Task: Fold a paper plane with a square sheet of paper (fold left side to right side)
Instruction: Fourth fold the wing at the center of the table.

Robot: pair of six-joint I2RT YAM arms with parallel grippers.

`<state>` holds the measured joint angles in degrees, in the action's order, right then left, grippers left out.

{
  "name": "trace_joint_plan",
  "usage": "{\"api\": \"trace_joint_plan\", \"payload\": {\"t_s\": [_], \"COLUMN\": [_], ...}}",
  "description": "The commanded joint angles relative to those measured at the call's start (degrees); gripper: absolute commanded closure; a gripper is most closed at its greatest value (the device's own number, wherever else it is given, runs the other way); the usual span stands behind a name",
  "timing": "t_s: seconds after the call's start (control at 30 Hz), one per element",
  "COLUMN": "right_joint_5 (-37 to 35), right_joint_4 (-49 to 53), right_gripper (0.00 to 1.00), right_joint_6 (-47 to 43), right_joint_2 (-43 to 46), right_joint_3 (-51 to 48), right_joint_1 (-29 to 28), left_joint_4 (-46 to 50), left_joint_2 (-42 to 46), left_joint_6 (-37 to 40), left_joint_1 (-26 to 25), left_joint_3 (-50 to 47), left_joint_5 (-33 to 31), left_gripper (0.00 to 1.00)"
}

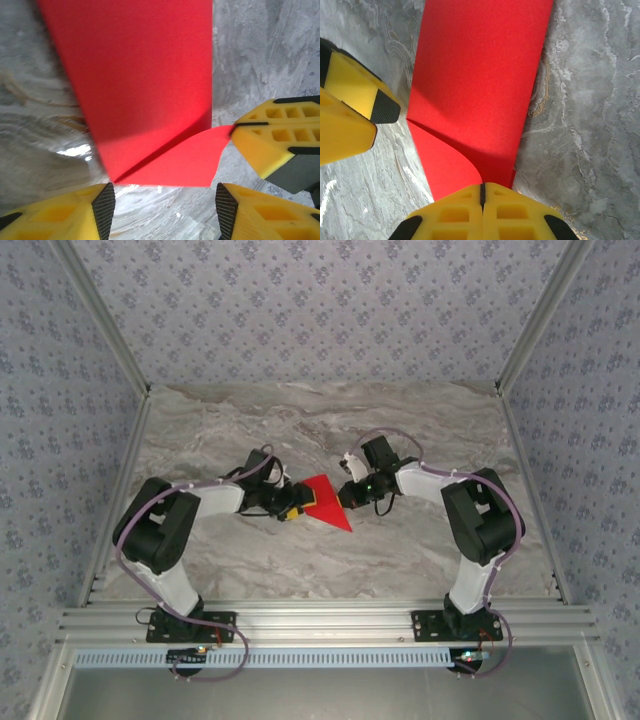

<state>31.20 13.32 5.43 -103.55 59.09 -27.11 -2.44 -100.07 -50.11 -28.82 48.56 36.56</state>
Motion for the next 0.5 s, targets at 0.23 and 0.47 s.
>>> {"api": "trace_joint_plan", "payload": {"t_s": [0.23, 0.47], "right_joint_5": [-3.32, -4.50], "right_joint_4": [2.40, 3.29], "right_gripper": [1.00, 1.00], "right_joint_6": [-0.95, -1.04], "right_joint_2": [-1.31, -1.66], "right_joint_3": [1.69, 1.91], "right_joint_1": [0.66, 0.75], "left_joint_4": [3.37, 6.39], "left_joint_2": [-2.23, -0.10], "left_joint_6": [0.79, 1.64], "left_joint_1": [-2.20, -2.16], "left_joint_3": [4.70, 4.78], "left_joint_5": [-2.09, -4.25], "left_gripper": [0.40, 0.38]}}
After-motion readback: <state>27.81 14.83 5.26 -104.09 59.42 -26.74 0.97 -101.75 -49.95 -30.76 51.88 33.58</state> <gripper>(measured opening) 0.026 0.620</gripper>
